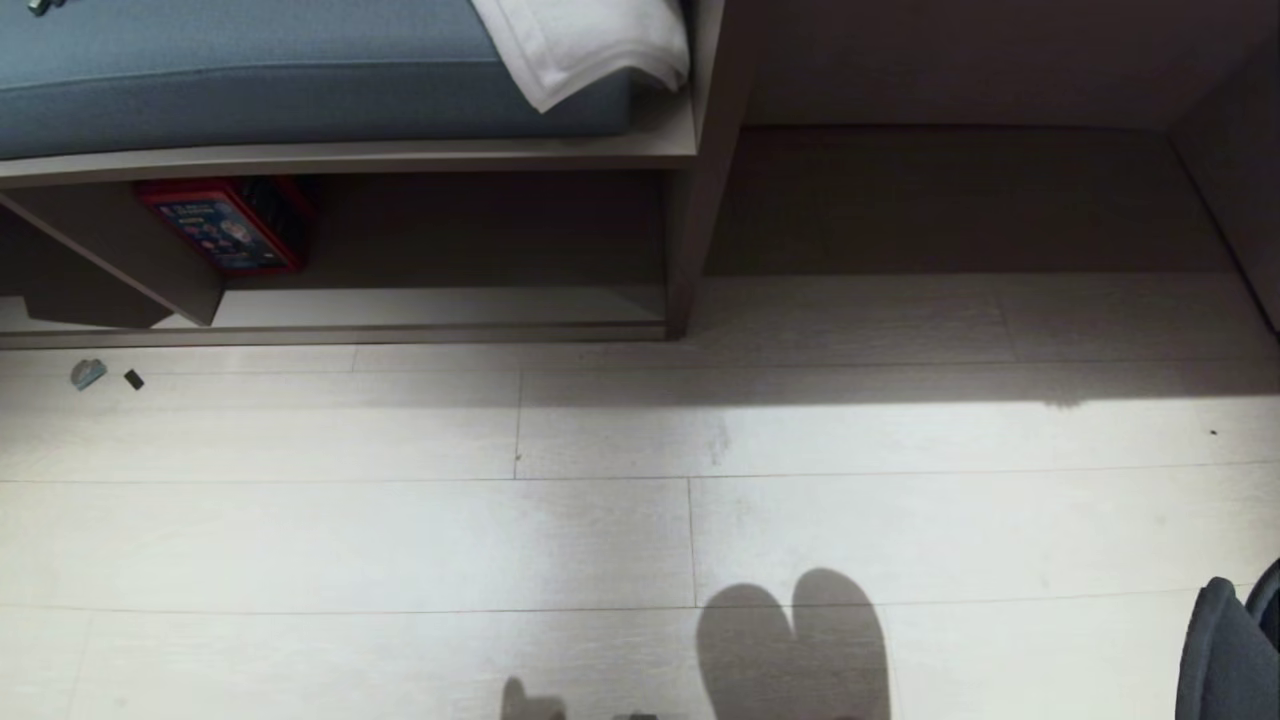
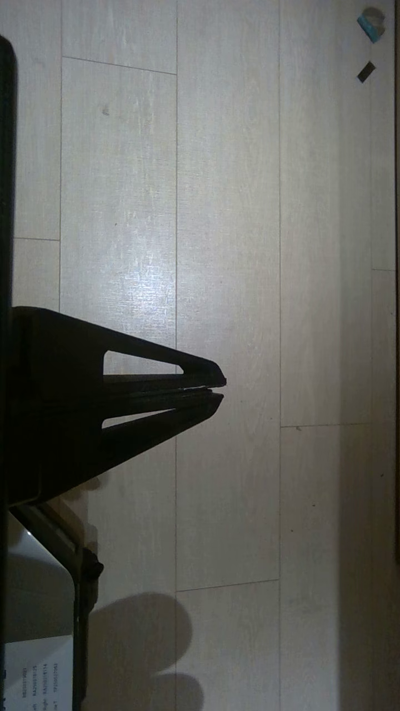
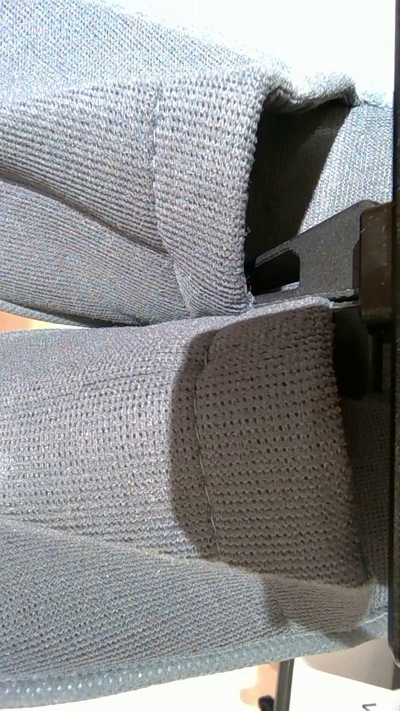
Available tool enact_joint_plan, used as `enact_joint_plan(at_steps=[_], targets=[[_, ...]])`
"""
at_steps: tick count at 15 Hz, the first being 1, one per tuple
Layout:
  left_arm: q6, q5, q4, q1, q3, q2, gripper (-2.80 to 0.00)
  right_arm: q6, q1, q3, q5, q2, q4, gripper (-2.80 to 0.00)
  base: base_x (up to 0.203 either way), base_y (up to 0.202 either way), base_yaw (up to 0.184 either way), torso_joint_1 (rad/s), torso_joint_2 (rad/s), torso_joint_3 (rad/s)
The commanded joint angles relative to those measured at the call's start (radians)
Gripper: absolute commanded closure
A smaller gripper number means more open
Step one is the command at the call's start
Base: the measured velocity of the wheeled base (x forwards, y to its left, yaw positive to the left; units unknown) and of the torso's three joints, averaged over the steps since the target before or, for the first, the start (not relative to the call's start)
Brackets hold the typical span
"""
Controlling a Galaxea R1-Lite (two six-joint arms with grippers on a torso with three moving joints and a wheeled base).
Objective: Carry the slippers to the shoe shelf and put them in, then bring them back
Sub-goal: Place the slippers into the shoe cabinet
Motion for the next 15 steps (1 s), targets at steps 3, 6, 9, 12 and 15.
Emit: enact_joint_plan(at_steps=[3, 6, 9, 12, 15], targets=[[-0.001, 0.0, -0.001, 0.0, 0.0, 0.001, 0.0, 0.004, 0.0, 0.0, -0.001, 0.001, 0.001, 0.0, 0.0, 0.0, 0.0, 0.007, 0.0, 0.202], [-0.002, 0.0, -0.001, 0.0, 0.0, 0.0, 0.0, 0.033, 0.0, 0.0, -0.004, 0.001, 0.001, 0.0, 0.0, 0.0, 0.0, -0.002, 0.0, 0.202], [-0.002, 0.0, -0.001, 0.0, 0.0, 0.002, 0.0, 0.037, 0.0, 0.0, -0.006, 0.001, 0.002, 0.0, 0.0, 0.0, 0.0, -0.001, 0.0, 0.205], [-0.002, 0.0, -0.001, 0.0, 0.0, 0.0, 0.0, 0.038, 0.0, 0.0, -0.004, 0.001, 0.002, 0.0, 0.0, 0.0, 0.0, 0.002, 0.0, 0.2], [-0.002, 0.0, -0.001, 0.0, 0.0, 0.001, 0.0, 0.036, 0.0, 0.0, -0.003, 0.001, 0.002, 0.0, 0.0, 0.0, 0.0, 0.003, 0.0, 0.206]])
